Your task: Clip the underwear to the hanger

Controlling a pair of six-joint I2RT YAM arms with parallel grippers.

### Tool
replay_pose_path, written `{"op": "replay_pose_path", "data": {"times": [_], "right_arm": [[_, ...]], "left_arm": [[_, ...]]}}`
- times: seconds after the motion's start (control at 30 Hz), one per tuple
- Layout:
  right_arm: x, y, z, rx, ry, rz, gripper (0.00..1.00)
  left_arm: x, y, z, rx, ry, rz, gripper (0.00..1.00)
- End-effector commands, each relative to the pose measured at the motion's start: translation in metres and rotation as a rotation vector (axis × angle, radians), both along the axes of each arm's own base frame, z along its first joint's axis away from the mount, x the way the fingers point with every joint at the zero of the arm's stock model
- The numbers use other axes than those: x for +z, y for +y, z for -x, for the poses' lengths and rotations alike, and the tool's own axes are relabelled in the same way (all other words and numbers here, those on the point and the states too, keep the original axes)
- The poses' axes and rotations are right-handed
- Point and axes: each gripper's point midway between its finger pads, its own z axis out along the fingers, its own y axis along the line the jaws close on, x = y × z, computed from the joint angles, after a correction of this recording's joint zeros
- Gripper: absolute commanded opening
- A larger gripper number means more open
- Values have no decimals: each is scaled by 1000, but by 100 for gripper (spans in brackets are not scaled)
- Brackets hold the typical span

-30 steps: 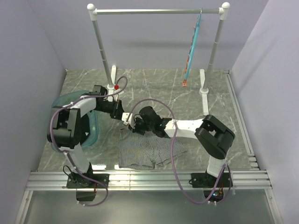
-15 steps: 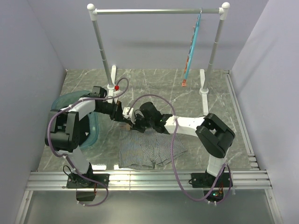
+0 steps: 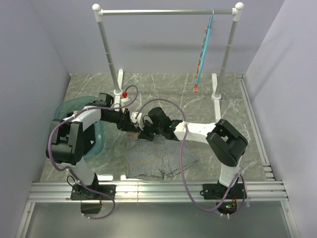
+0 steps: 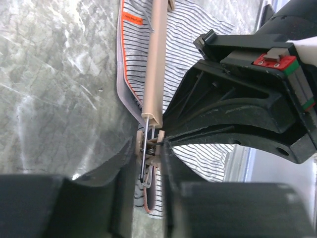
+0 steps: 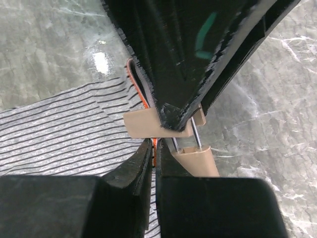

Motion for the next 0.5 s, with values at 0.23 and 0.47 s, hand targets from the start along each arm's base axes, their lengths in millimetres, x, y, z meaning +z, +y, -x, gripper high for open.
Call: {"op": "replay_pose_path", "data": {"times": [0.23, 0.47], "right_arm": [[36, 19, -18, -1, -56, -99, 0], [30, 20, -20, 1, -54, -80, 0]], "left_arm": [[1, 2, -4, -4, -69, -37, 46], [1, 3, -14, 36, -60, -57, 60]]}}
